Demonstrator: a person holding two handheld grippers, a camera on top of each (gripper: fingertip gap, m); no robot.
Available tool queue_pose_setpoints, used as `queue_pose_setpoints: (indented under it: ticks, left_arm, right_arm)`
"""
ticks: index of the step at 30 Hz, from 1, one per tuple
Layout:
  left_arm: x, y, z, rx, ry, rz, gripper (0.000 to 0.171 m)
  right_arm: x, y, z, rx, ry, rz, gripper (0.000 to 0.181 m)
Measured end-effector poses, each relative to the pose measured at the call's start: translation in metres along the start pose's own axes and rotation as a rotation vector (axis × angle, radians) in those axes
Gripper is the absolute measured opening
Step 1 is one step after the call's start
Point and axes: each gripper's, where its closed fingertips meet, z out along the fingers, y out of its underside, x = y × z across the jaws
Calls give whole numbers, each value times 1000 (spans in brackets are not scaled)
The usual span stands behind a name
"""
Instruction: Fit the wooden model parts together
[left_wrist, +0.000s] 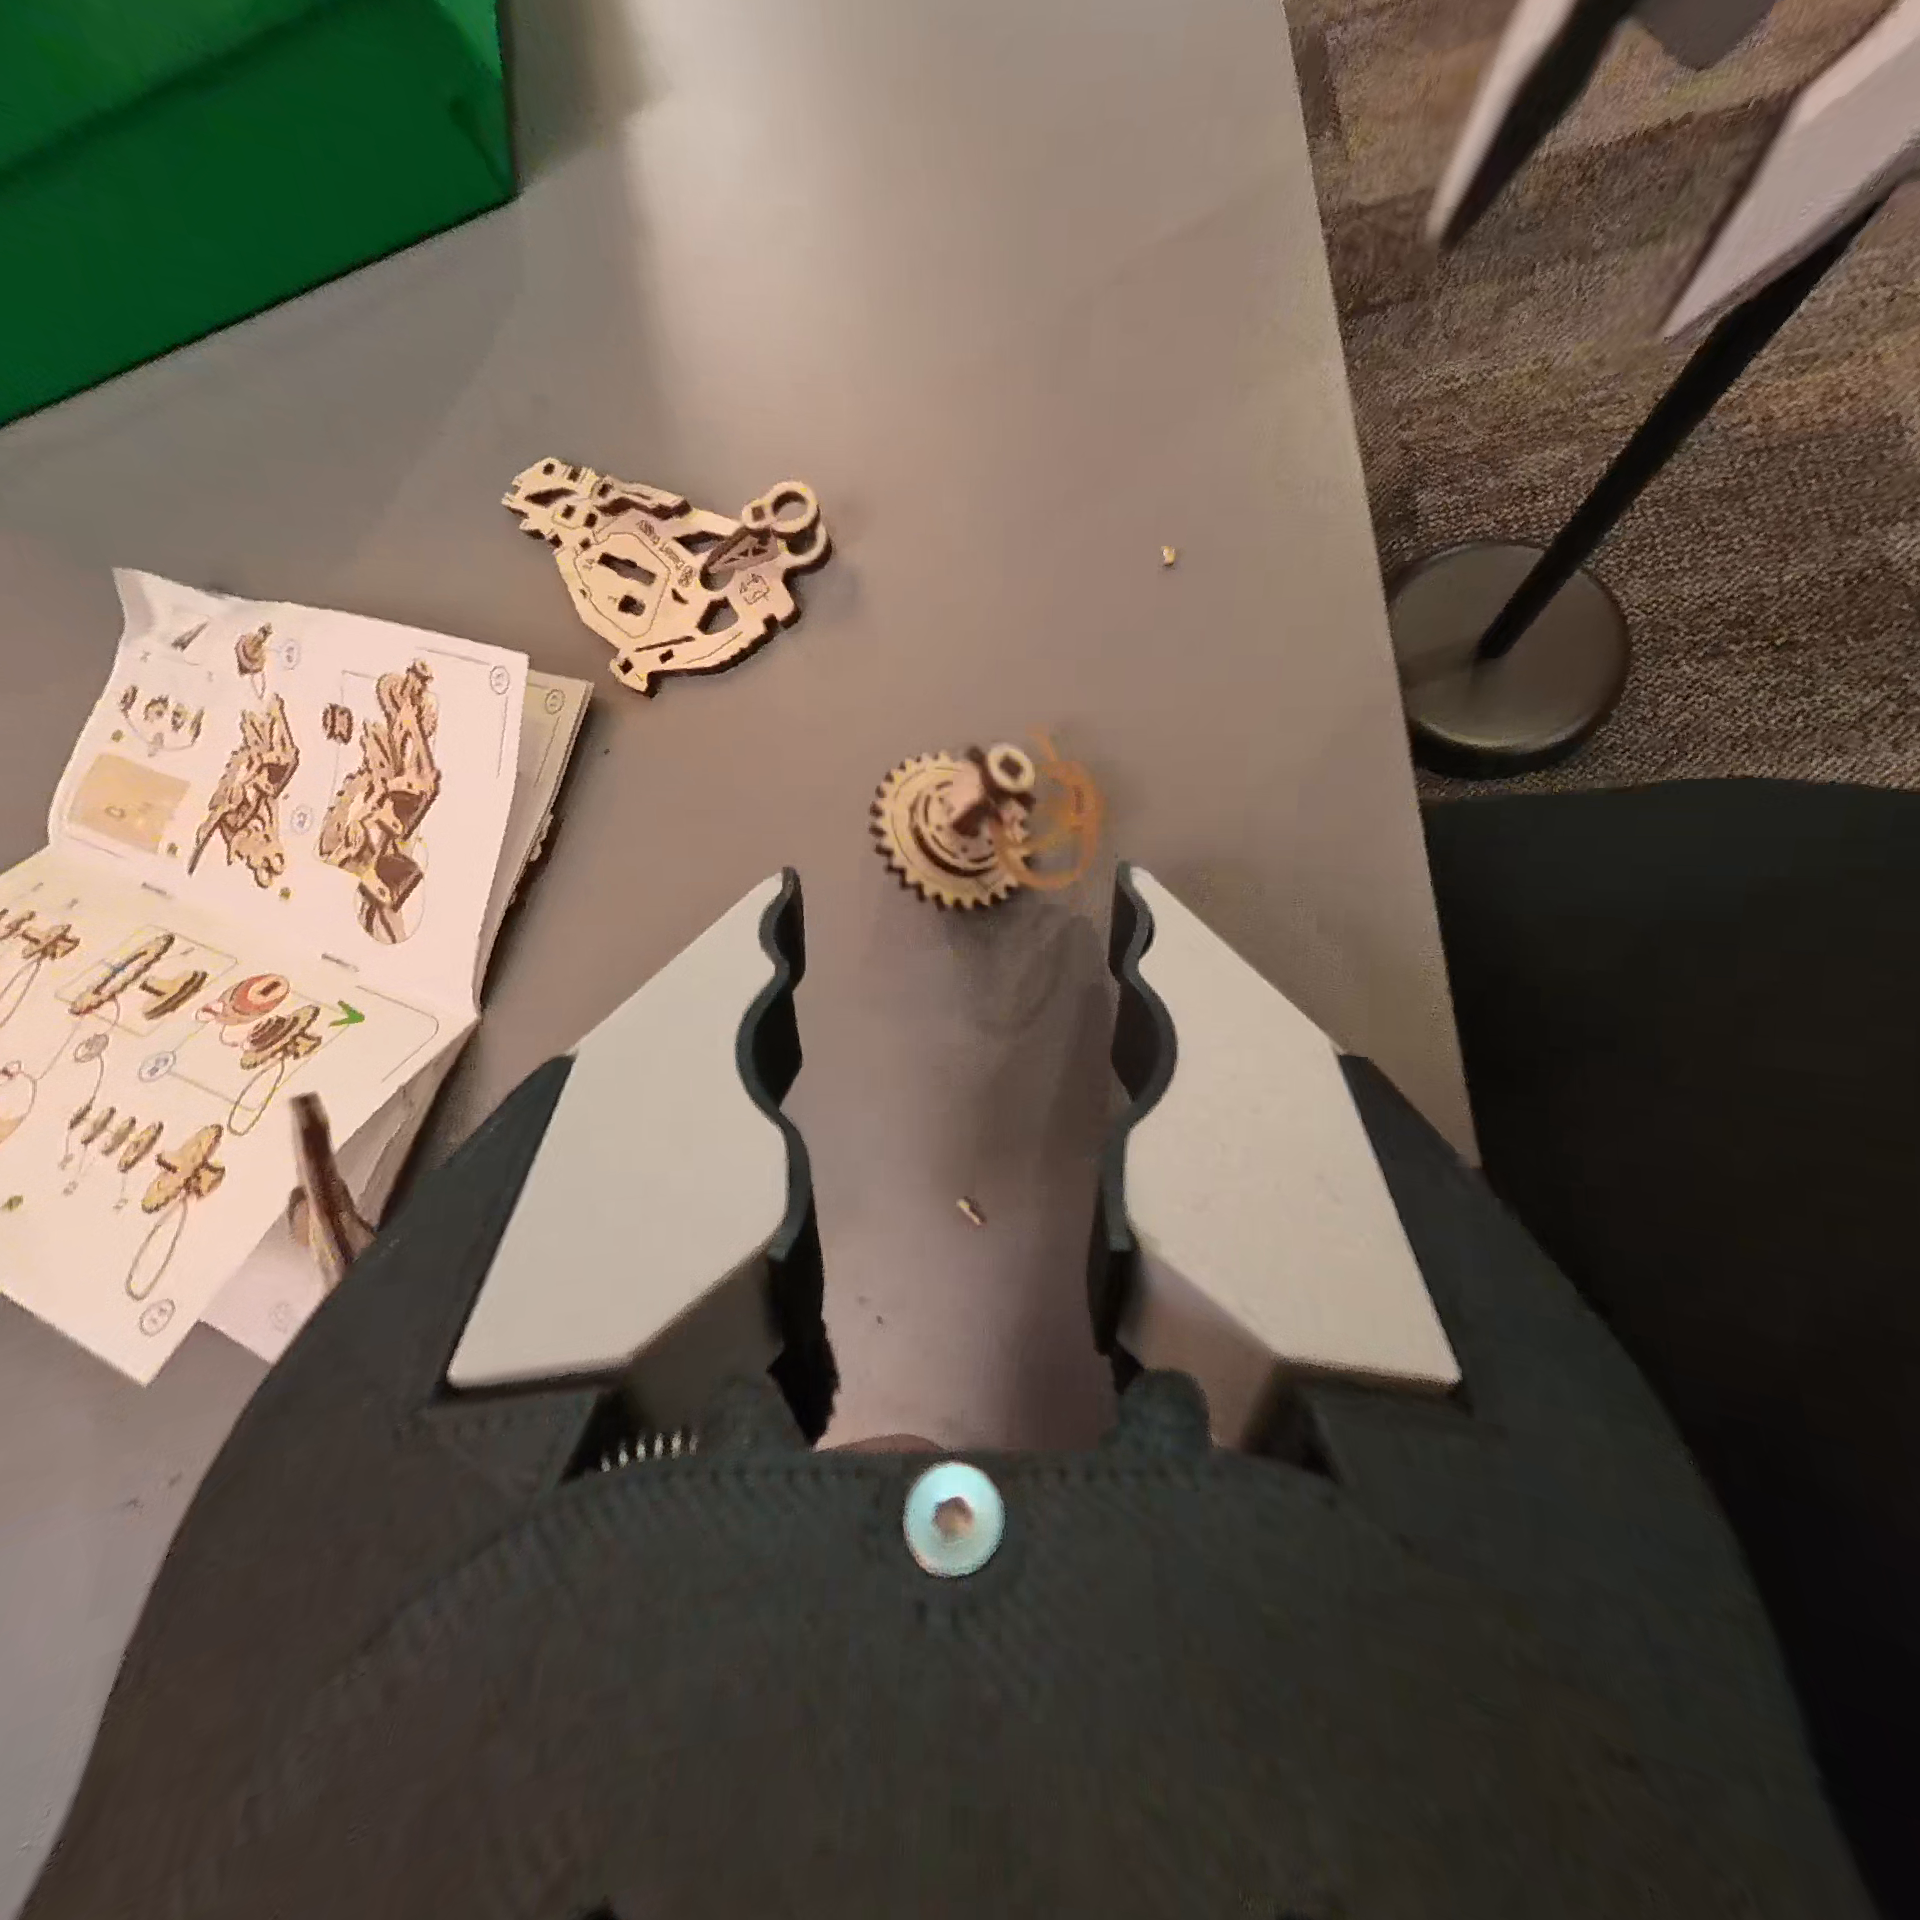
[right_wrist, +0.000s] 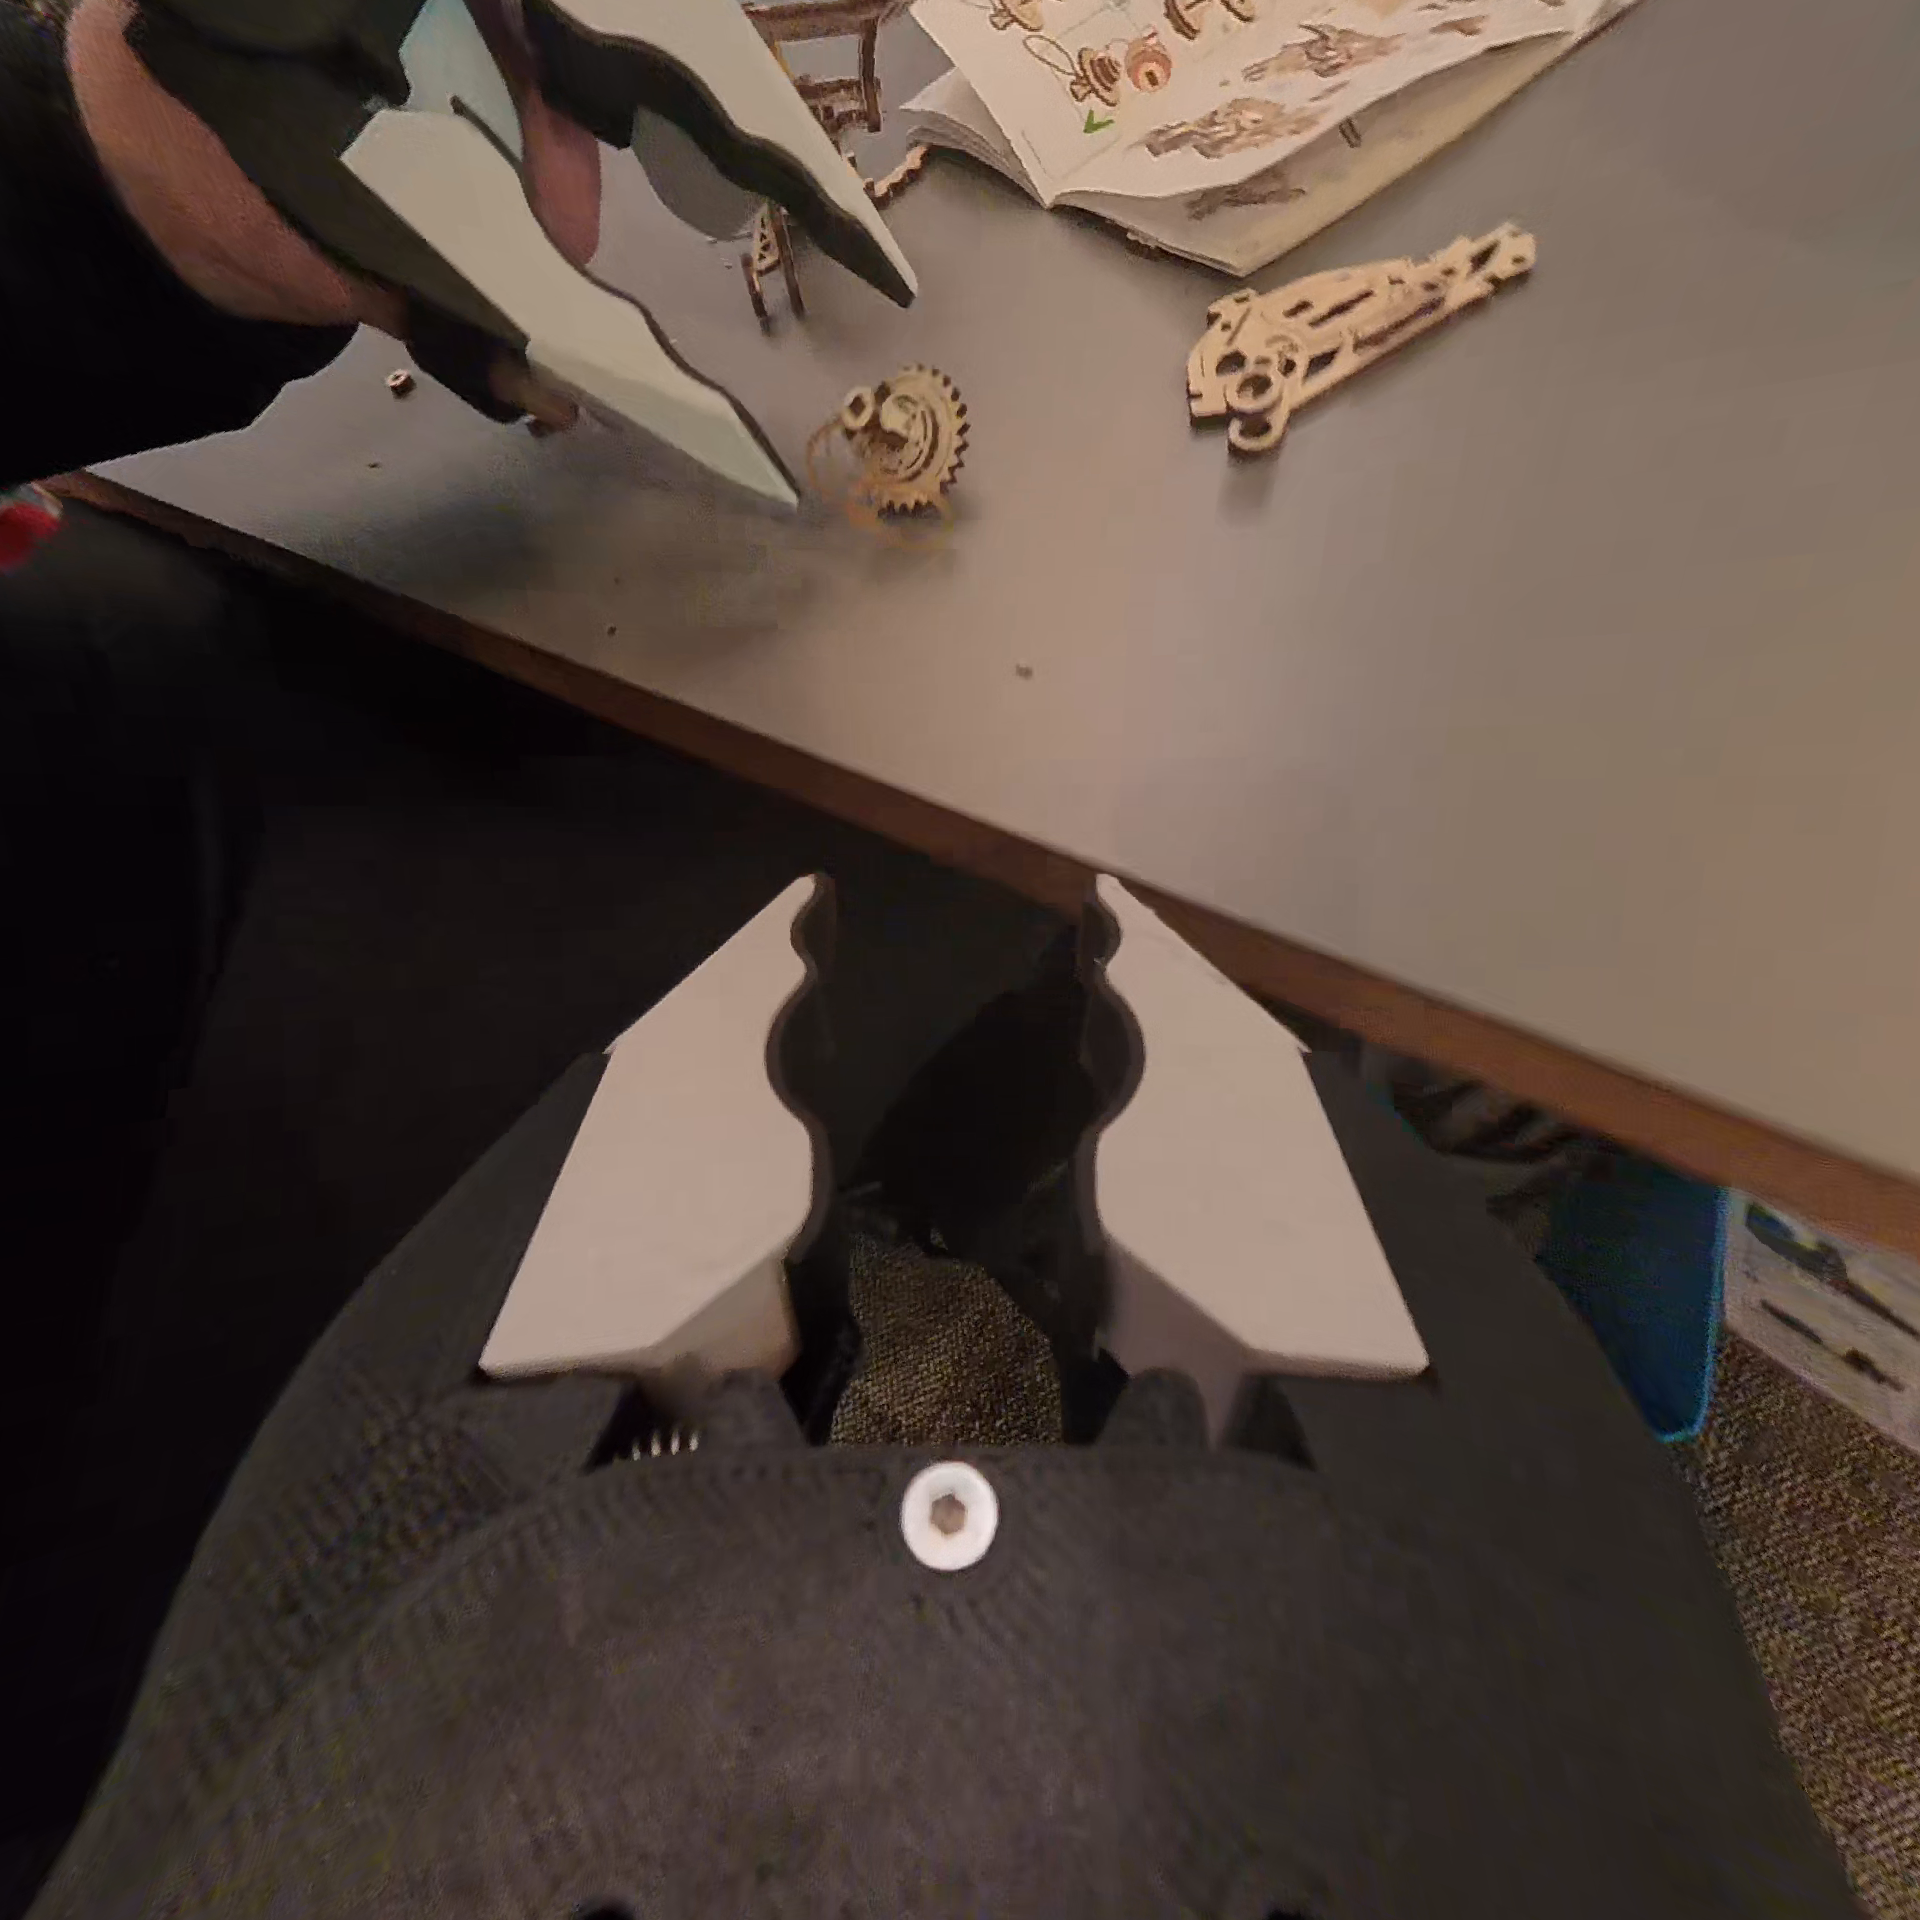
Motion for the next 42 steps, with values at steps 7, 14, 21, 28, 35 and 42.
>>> queue_pose_setpoints:
  ticks: [7, 14, 21, 28, 35, 42]
  left_arm:
    - [17, 10, -7, -1, -187, 4, 67]
    - [19, 7, -5, 43, -345, 49, 58]
    - [9, 2, -5, 50, -552, 179, 43]
    - [0, 4, -7, 36, -611, 169, 46]
    - [-1, 4, -6, 25, -642, 201, 42]
    - [-2, 4, -5, 19, -643, 202, 40]
  right_arm:
    - [0, 93, -68, -46, 33, 202, 41]
    - [-22, 295, -118, -396, 71, 515, 30]
    - [-82, 455, -118, -659, -42, 725, 40]
    - [-9, 495, -135, -318, 286, 947, 71]
    - [130, 372, -199, 190, 586, 618, 113]
    - [157, 289, -197, 241, 517, 349, 76]
